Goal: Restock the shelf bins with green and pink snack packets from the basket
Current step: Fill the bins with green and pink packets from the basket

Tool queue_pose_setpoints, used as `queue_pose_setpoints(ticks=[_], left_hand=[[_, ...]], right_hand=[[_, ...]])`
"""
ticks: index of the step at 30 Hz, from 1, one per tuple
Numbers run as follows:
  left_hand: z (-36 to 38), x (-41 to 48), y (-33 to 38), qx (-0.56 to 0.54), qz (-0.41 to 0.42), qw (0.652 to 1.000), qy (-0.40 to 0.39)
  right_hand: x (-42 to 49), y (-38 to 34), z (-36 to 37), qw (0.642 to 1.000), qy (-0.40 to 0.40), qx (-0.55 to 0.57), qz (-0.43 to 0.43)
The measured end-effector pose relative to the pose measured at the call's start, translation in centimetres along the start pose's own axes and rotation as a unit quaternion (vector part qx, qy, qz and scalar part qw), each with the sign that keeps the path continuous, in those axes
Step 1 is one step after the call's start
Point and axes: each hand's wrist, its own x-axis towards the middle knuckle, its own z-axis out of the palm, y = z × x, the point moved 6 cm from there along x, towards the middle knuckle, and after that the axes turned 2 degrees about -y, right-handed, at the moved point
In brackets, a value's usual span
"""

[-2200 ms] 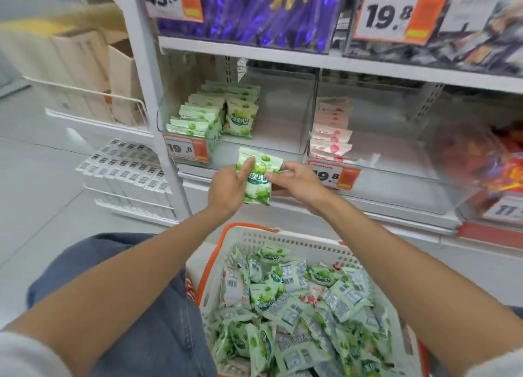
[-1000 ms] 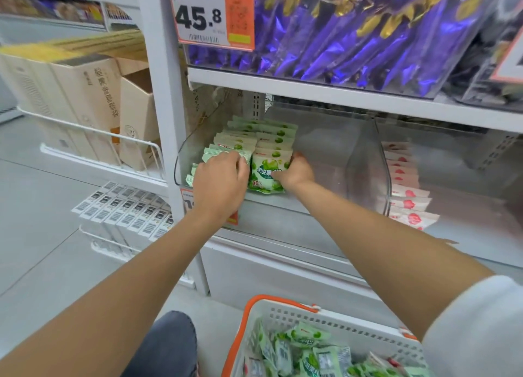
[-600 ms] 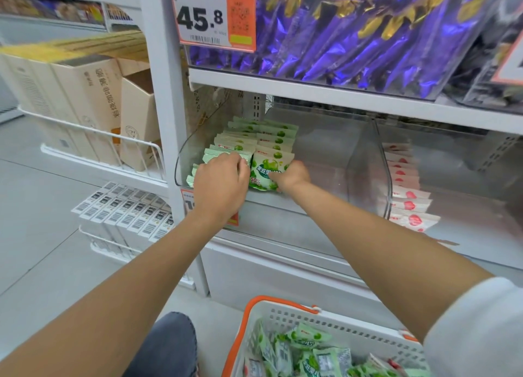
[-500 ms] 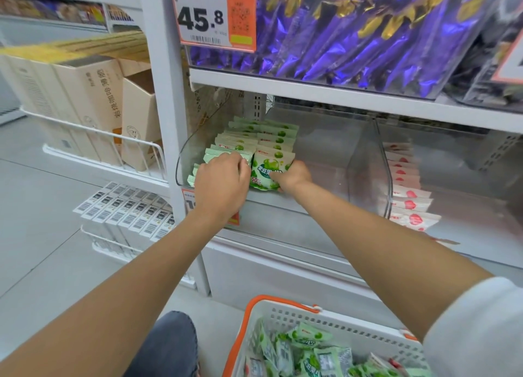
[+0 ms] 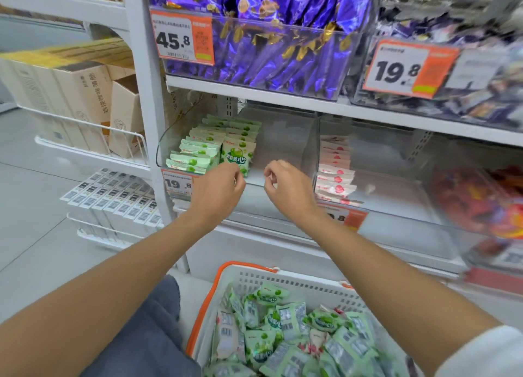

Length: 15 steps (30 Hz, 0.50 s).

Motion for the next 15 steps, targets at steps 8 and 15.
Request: queue_pose_setpoints(ticks=[8,15], left_hand=[[12.5,-14.9,-1.8,0.112,-0.065,0.89,-0.437],[20.0,-22.5,-6.0,0.194,-0.069,0.842,-0.499]], right_hand=[[-17.9,6.0,9.5,0.952,-0.28,0.04,0.113],[-28.5,11.4,15.3,0.874,-0.397,0.116,0.255]])
